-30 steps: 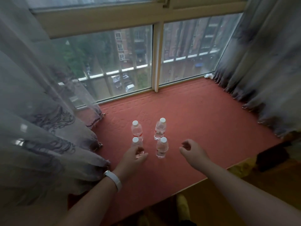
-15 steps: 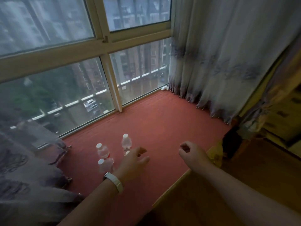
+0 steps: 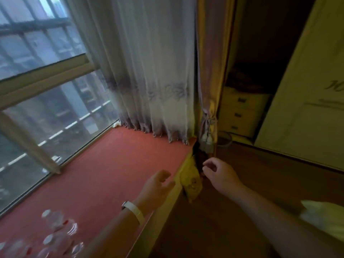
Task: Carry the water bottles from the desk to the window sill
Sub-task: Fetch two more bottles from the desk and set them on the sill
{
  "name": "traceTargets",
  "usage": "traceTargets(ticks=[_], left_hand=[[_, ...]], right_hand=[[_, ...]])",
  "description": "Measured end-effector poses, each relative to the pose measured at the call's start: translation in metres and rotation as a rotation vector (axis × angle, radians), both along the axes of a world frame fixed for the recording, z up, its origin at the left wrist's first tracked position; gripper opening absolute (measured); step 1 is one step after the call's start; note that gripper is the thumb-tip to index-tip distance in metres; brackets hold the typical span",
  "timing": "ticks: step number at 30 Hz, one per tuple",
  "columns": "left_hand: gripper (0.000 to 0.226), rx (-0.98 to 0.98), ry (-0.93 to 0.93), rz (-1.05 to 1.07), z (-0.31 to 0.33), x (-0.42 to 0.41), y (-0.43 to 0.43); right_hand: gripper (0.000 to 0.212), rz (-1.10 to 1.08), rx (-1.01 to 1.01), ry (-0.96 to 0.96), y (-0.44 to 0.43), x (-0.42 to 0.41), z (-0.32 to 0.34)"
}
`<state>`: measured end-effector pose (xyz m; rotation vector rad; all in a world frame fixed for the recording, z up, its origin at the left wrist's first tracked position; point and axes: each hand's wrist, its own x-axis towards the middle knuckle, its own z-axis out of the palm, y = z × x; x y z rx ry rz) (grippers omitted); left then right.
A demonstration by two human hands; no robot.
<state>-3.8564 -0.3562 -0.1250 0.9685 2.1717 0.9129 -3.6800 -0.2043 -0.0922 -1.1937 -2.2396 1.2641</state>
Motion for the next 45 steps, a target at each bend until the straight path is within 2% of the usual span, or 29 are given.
traceTargets(ticks=[6,11,16,21,25,33,41,45], left_hand=[[0.033,-0.029,0.013,-0.176,0.004,0.033,0.103],[0.035,-0.058,0.019,-0.317,0.009,0.032,0.188],[0.035,-0.035,0.172,-0.527,0.008,0.019,0.285],[0.049,-0.047,0.367,-0.766,0.001,-0.004,0.384],[0.052,-0.054,0.419,-0.931,-0.001,-0.022,0.458],[0.051,0.012,0.405,-1.090,0.012,-0.018,0.567],[0.046,-0.057,0.337,-1.208,-0.010,0.030,0.617],[0.045,-0.104,0.333,-1.208,-0.023,0.051,0.644]], right_hand=[[0.012,-0.087,-0.013,-0.046,0.074,0.061,0.002],[0.027,-0.161,0.005,-0.146,0.133,0.081,-0.005],[0.041,-0.210,0.039,-0.294,0.195,0.078,-0.009],[0.042,-0.299,0.062,-0.472,0.263,0.065,-0.006],[0.047,-0.323,0.063,-0.583,0.315,0.049,0.000],[0.050,-0.499,0.147,-0.618,0.373,0.049,0.015],[0.049,-0.584,0.039,-0.592,0.399,0.090,-0.020],[0.052,-0.539,-0.031,-0.567,0.434,0.112,-0.047]])
